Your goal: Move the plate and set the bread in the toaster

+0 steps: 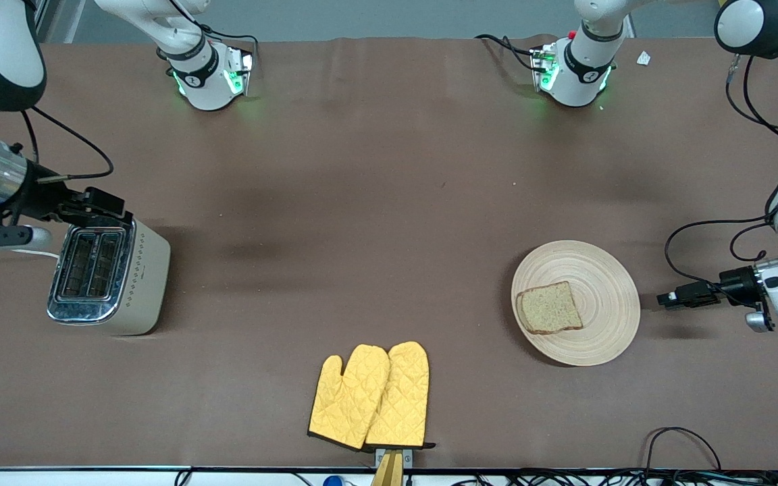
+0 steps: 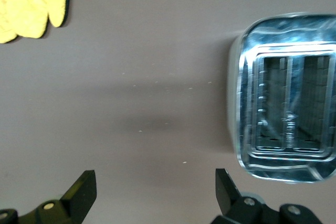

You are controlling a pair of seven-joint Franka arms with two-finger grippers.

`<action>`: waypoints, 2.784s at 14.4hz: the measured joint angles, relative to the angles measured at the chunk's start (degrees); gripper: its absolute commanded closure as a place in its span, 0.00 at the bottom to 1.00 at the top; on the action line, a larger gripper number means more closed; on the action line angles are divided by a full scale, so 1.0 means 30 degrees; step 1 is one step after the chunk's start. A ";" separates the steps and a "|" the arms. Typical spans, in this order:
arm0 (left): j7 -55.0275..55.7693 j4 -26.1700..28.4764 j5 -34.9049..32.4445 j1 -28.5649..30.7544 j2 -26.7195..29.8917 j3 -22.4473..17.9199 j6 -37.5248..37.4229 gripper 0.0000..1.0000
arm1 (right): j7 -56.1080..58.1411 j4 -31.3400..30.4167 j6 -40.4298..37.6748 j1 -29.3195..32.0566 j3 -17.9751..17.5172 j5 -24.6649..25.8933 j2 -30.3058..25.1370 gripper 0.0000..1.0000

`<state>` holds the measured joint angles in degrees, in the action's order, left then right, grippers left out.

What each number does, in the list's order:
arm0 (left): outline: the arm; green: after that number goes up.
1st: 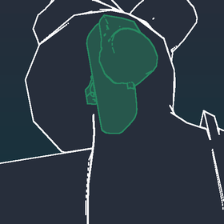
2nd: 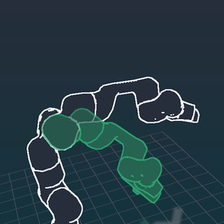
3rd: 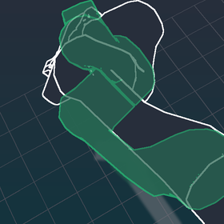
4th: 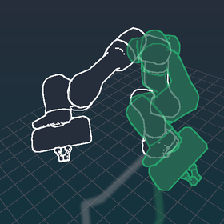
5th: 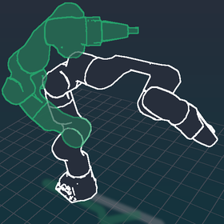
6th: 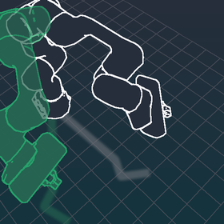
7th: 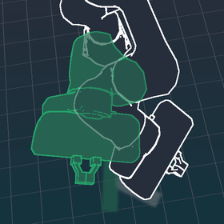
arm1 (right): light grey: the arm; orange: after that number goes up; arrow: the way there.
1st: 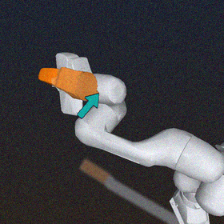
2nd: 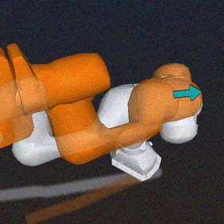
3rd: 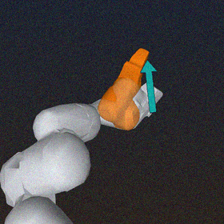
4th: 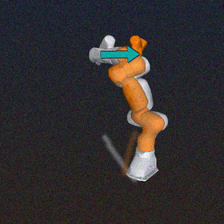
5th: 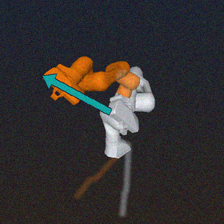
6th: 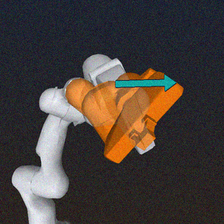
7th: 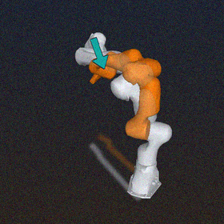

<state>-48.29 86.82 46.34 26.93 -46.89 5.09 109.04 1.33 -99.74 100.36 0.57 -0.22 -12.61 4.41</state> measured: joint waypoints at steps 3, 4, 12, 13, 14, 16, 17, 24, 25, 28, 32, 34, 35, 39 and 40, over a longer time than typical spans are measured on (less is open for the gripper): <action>-0.0245 -0.0045 0.0390 0.0012 -0.0298 0.0010 -0.0020 0.34 | -0.0225 -0.0142 0.0656 -0.0484 -0.0022 -0.0341 0.1348 0.00; -0.0282 -0.0046 0.0392 0.0002 -0.0329 0.0026 -0.0047 0.36 | -0.0503 -0.0157 0.1089 -0.0757 -0.0031 -0.0358 0.1918 0.00; -0.0657 -0.0049 0.0433 -0.0016 -0.0614 0.0293 -0.0880 0.50 | -0.2976 -0.0177 0.3901 -0.3214 -0.0118 -0.1849 0.5323 0.00; -0.0712 -0.0049 0.0433 -0.0021 -0.0643 0.0300 -0.0956 0.52 | -0.2995 -0.0184 0.4060 -0.3349 -0.0118 -0.2750 0.5539 0.00; -0.0804 -0.0049 0.0434 -0.0024 -0.0693 0.0304 -0.1003 0.54 | -0.3000 -0.0244 0.4387 -0.3381 -0.0117 -0.3388 0.5672 0.00; -0.1156 -0.0049 0.0438 -0.0026 -0.0798 0.0312 -0.1077 0.57 | -0.3000 -0.0853 0.5505 -0.3376 -0.0083 -0.3913 0.5723 0.00; -0.1312 -0.0049 0.0443 -0.0027 -0.0846 0.0329 -0.1102 0.59 | -0.2993 -0.1313 0.6144 -0.3378 -0.0096 -0.3987 0.5722 0.00; -0.1885 -0.0050 0.0808 -0.0014 -0.1121 0.0622 -0.1215 0.85 | -0.2820 -0.3980 1.0275 -0.3902 -0.0510 -0.4015 0.5523 0.00; -0.2127 -0.0049 0.0820 -0.0011 -0.1176 0.0634 -0.1284 0.90 | -0.2820 -0.4281 1.0817 -0.4157 -0.0521 -0.4015 0.5504 0.00; -0.2368 -0.0077 0.1082 0.0060 -0.1272 0.0661 -0.1568 1.00 | -0.2821 -0.4611 1.1328 -0.4620 -0.0533 -0.4018 0.5481 0.00; -0.2374 -0.0205 0.1278 0.0085 -0.1277 0.0838 -0.1923 1.00 | -0.2838 -0.4625 1.1327 -0.4625 -0.0492 -0.4029 0.5398 0.00; -0.2375 -0.0256 0.1278 0.0026 -0.1286 0.1103 -0.1987 1.00 | -0.2847 -0.4628 1.1302 -0.4625 -0.0491 -0.4039 0.5321 0.00; -0.2318 -0.0354 0.1278 -0.0022 -0.1286 0.1246 -0.2130 1.00 | -0.2848 -0.4631 1.1293 -0.4625 -0.0491 -0.4041 0.5277 0.00; -0.0570 -0.0771 0.1267 -0.0262 -0.1262 0.2319 -0.3219 1.00 | -0.2848 -0.4669 1.1273 -0.4625 -0.0489 -0.4044 0.5216 0.00; -0.0056 -0.0782 0.1248 -0.0403 -0.1223 0.2669 -0.3428 1.00 | -0.2847 -0.4682 1.1271 -0.4625 -0.0488 -0.4044 0.5216 0.00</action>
<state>-48.46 84.47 50.08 25.72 -50.56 13.10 98.76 -7.21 -113.79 134.18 -13.31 -1.68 -24.74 20.06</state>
